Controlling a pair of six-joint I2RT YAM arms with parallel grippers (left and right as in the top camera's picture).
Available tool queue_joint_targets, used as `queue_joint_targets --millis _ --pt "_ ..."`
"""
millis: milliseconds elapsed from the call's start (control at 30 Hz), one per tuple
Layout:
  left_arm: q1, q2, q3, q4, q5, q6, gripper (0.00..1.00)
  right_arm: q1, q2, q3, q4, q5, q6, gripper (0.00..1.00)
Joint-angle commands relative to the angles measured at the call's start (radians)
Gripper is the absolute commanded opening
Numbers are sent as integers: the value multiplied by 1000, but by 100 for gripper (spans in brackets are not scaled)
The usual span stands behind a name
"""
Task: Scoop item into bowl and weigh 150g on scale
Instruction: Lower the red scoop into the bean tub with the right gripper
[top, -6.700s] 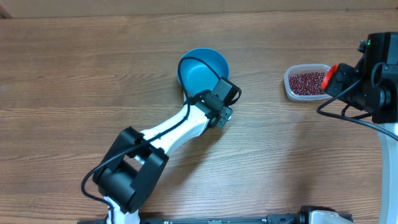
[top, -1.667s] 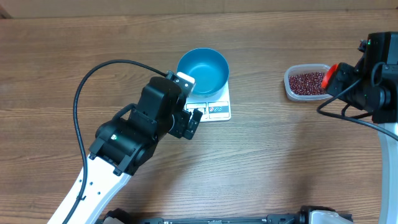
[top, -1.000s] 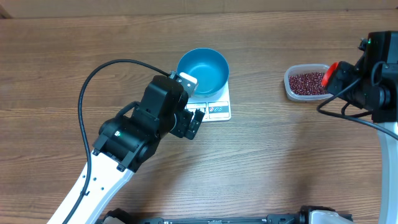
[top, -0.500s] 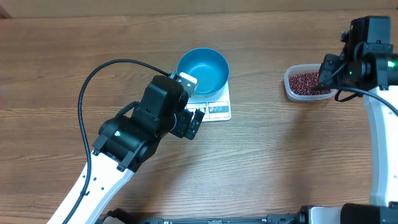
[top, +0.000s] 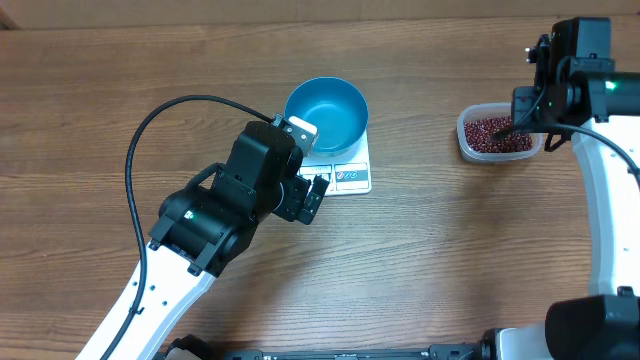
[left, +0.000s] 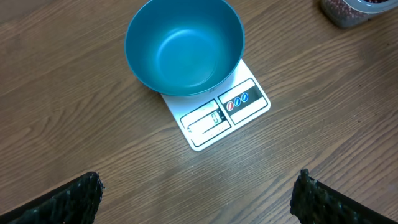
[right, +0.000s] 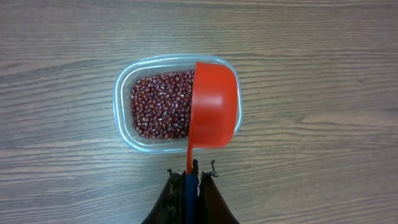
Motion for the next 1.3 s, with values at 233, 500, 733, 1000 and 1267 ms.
queue_joint_targets --millis 233,500,733,1000,1267 --pt "6 3 16 2 12 19 99 -7 137 18 17 17 -47 4" --pt "6 3 16 2 12 19 100 -53 158 18 2 17 -47 4" --pt "6 3 16 2 12 19 100 -142 159 -6 19 -32 -50 4" --pt "6 3 16 2 12 19 100 -180 159 -26 33 -165 -96 4" --pt "6 3 16 2 12 19 100 -180 159 -26 35 -165 -100 4"
